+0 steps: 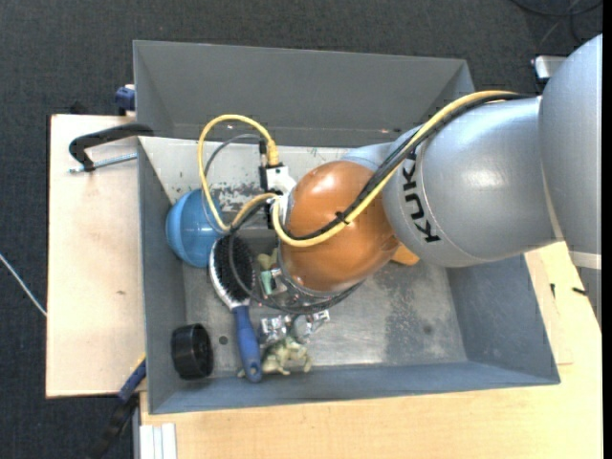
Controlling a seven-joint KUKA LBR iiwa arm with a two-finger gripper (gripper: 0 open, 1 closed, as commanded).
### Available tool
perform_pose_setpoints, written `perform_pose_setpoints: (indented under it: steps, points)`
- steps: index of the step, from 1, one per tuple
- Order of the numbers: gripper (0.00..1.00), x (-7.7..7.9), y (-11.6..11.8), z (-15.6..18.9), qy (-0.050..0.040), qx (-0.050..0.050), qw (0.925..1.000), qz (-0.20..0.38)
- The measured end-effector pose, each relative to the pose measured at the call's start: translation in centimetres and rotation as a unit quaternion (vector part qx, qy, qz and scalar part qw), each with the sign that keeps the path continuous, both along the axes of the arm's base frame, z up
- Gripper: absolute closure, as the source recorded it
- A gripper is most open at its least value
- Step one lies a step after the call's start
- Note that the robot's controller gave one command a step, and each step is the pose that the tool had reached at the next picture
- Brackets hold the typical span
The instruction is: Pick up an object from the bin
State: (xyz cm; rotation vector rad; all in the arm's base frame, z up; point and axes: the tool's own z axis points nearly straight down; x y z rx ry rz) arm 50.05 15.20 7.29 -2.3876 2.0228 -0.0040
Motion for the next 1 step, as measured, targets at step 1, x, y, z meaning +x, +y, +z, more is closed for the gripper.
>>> perform_pose_setpoints:
  steps: [1]
  points:
    - [1.00, 0.26, 0.17, 1.49, -0.0002, 0.000, 1.0000, -0.002]
